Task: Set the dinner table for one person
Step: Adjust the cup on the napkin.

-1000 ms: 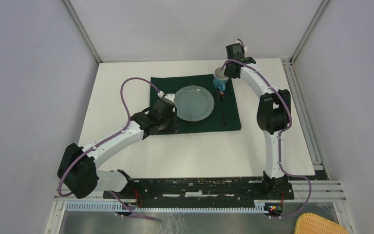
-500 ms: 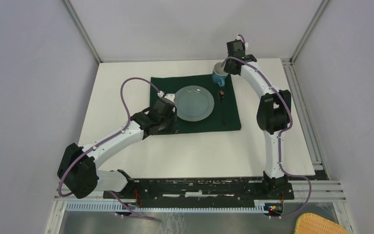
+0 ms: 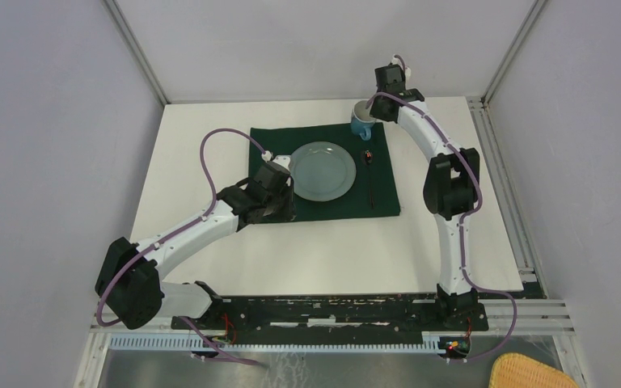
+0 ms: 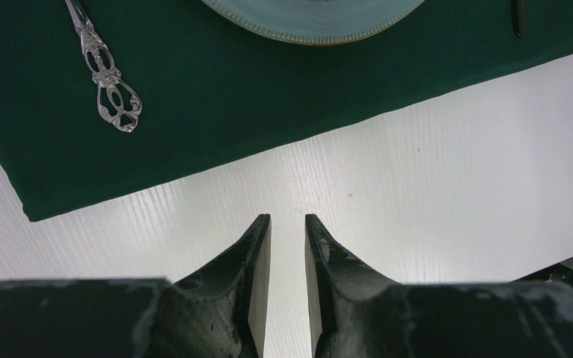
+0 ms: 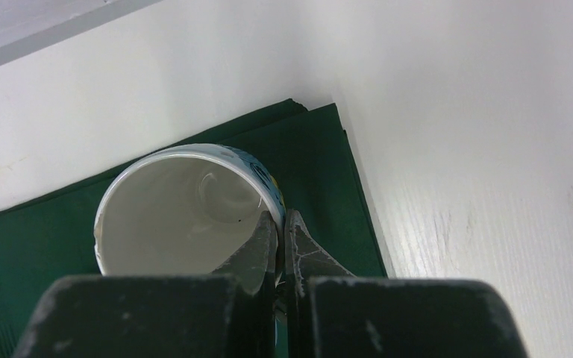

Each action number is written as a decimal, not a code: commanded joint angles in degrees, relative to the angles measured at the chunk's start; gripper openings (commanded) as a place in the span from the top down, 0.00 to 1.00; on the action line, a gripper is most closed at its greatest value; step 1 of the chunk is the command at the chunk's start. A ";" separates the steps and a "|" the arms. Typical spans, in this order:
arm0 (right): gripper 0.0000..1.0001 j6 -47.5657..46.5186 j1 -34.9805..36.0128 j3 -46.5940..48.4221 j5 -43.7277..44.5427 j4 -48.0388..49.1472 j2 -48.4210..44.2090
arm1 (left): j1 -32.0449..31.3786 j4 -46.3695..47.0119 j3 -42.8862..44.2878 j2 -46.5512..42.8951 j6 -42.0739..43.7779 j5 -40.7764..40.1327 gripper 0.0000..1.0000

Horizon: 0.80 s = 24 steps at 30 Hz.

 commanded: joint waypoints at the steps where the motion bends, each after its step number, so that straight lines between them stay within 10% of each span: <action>1: 1.00 1.26 0.23 3.21 -0.10 3.27 -0.18 | 0.26 1.41 0.58 -0.15 -1.81 -0.50 0.70; 24: 1.00 0.54 0.57 3.77 -0.34 0.37 0.54 | 0.29 2.19 0.49 0.27 -2.39 0.27 0.70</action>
